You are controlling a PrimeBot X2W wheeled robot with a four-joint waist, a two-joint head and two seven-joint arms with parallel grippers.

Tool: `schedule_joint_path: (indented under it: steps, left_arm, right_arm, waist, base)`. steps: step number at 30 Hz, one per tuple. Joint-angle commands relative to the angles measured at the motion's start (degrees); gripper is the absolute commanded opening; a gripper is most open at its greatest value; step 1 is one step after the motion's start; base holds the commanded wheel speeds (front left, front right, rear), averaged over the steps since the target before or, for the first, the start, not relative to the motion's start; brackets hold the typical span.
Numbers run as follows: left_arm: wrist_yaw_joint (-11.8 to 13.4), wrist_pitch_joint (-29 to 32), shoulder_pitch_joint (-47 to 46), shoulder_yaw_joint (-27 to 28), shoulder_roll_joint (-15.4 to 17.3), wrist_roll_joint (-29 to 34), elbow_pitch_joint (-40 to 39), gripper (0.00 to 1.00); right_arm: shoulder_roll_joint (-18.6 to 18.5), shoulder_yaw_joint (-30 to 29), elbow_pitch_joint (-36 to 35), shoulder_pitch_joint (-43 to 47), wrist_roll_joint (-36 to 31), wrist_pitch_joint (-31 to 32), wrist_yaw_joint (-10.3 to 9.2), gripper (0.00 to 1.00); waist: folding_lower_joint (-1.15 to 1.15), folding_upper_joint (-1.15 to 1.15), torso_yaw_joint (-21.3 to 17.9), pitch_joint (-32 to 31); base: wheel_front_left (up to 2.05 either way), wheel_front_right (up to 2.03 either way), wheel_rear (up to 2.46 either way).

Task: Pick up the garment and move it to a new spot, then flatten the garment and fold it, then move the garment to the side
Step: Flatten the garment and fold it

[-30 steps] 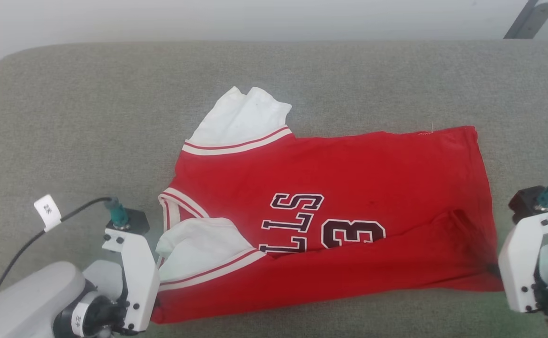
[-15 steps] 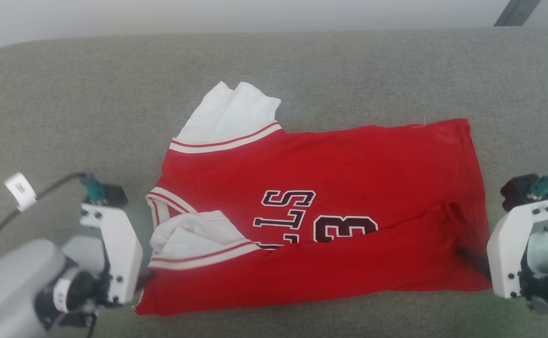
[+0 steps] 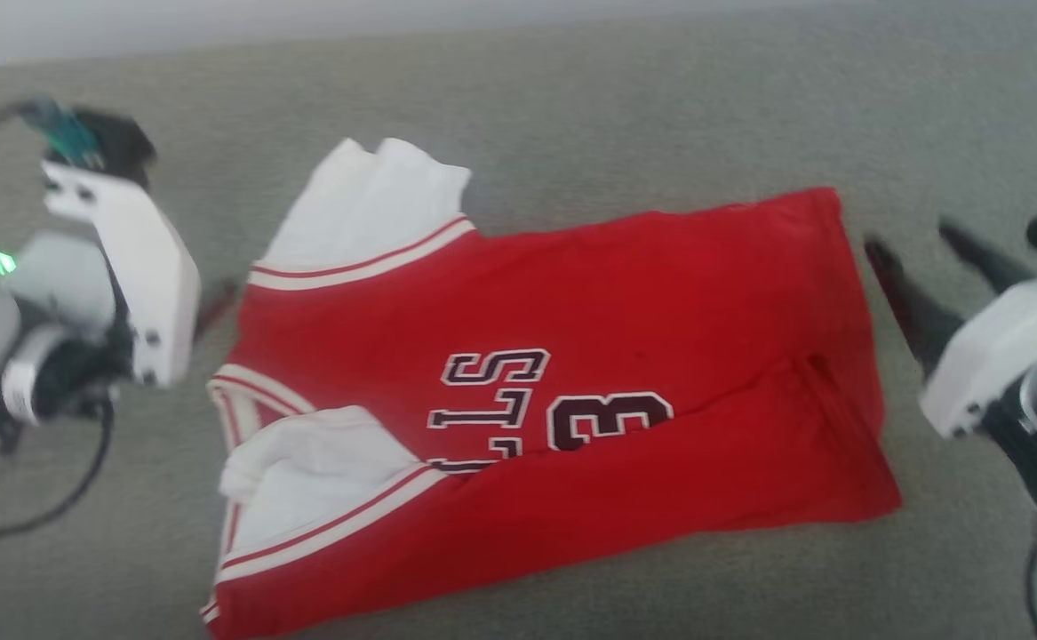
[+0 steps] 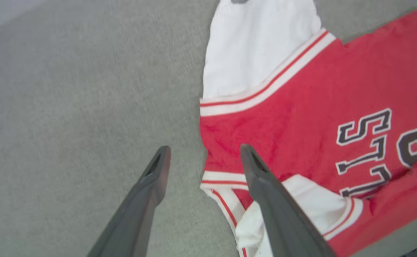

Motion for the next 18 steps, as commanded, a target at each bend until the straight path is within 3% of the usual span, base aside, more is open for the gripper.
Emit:
schedule_joint_path:
  steps: [1,11,18]
  left_arm:
    - [-1.64,-1.45,-1.77,0.61,-1.19,0.4,2.91,1.0]
    - [-10.26,-7.17,-10.67,1.95,-5.22,3.84,16.55,1.0]
    - [-14.21,-6.01,-16.96,1.15,-8.85,5.41,27.05,1.0]
  right_arm:
    - [1.71,0.36,0.06,-1.79,-1.01,-6.27,0.0,1.0]
    - [6.29,5.41,5.57,-5.49,-7.45,-31.27,0.0,1.0]
    - [8.78,6.52,9.24,-6.52,-8.37,-37.54,0.0,1.0]
  waist:
    - [0.0,0.0,-2.38,1.72]
    - [0.0,0.0,-8.3,5.63]
    - [0.0,0.0,-11.2,9.24]
  base:
    - [0.0,0.0,0.0]
    - [0.0,0.0,0.0]
    - [0.0,0.0,0.0]
